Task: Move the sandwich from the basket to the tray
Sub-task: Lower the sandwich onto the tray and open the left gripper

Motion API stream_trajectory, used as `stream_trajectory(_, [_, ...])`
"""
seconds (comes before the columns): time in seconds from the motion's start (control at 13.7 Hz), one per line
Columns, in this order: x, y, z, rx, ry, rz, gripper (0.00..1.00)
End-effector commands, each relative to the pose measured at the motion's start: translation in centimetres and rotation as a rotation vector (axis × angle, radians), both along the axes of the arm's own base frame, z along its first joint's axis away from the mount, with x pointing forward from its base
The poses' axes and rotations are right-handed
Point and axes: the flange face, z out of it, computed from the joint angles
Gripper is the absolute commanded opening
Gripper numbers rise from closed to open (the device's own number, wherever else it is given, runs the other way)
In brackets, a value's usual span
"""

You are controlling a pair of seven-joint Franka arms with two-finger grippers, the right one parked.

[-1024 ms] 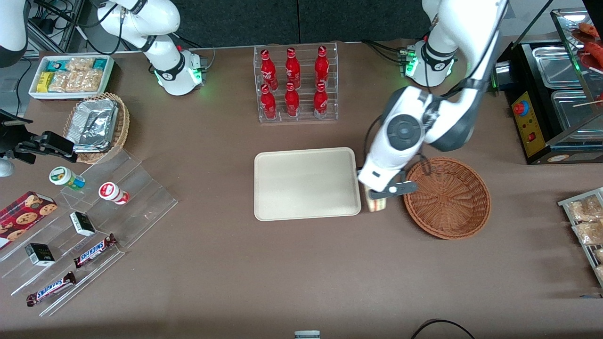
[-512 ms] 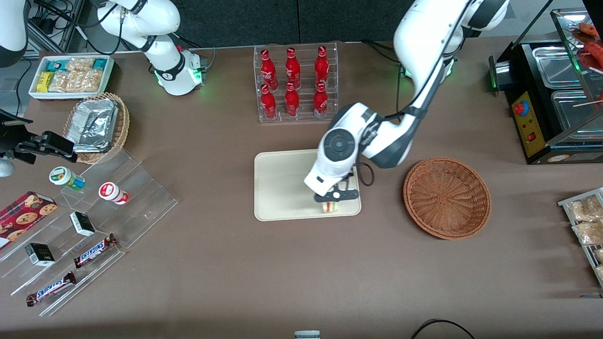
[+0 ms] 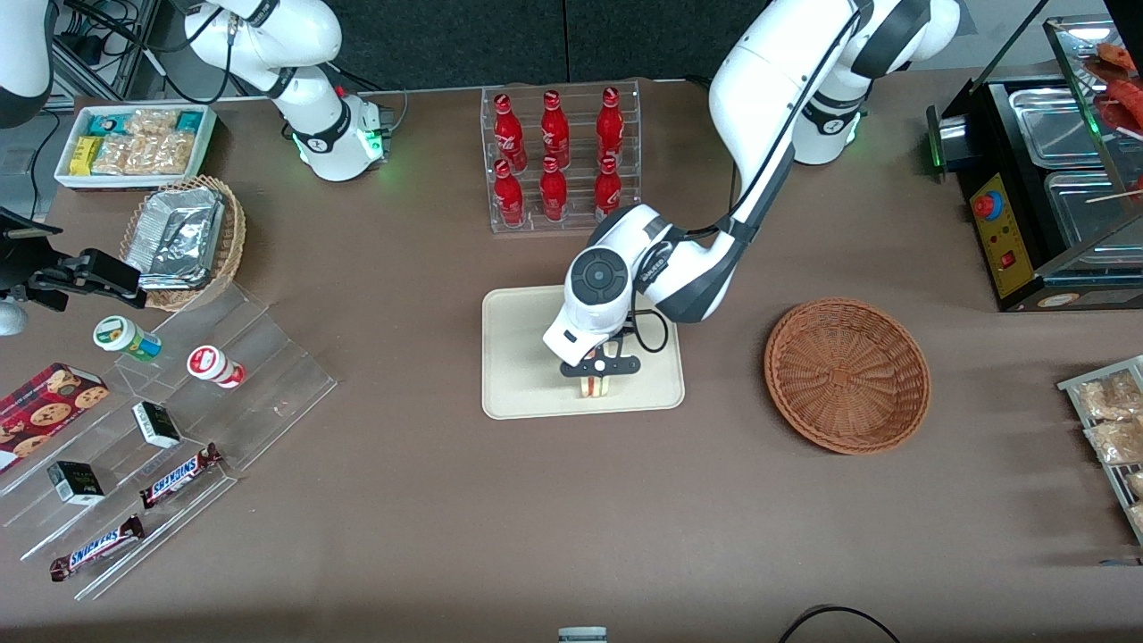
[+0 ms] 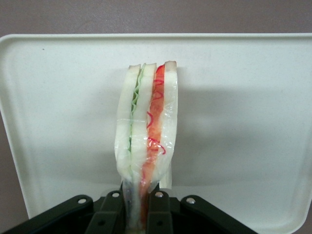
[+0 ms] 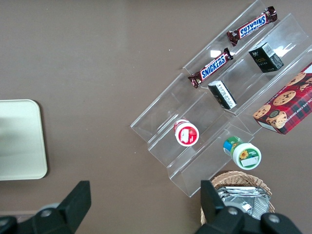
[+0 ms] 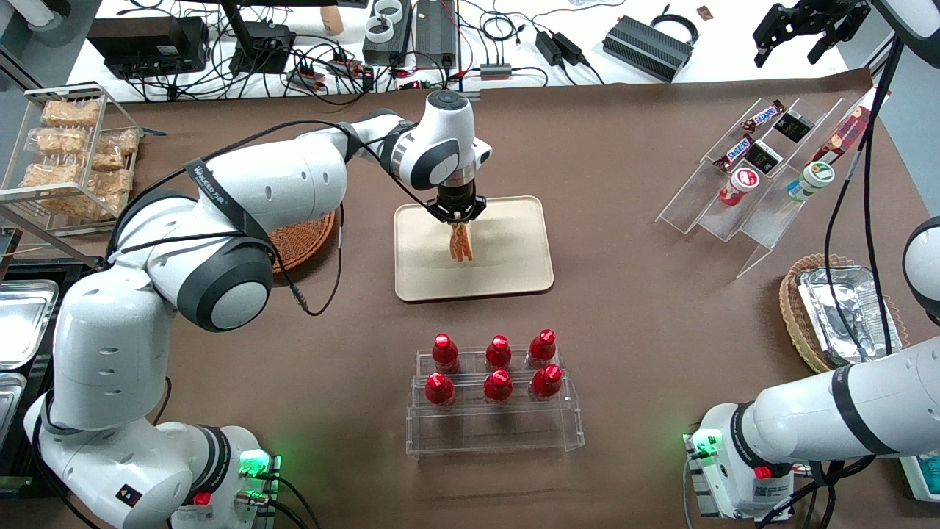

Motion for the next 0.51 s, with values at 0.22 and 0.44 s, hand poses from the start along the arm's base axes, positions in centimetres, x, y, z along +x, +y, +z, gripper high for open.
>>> stream_trajectory(0.22, [-0.9,-1.8,-1.2,0.000,0.010,0.001,0.00])
stream_trajectory(0.44, [-1.1,-1.8,-1.7,0.003,0.015,-0.006,0.00])
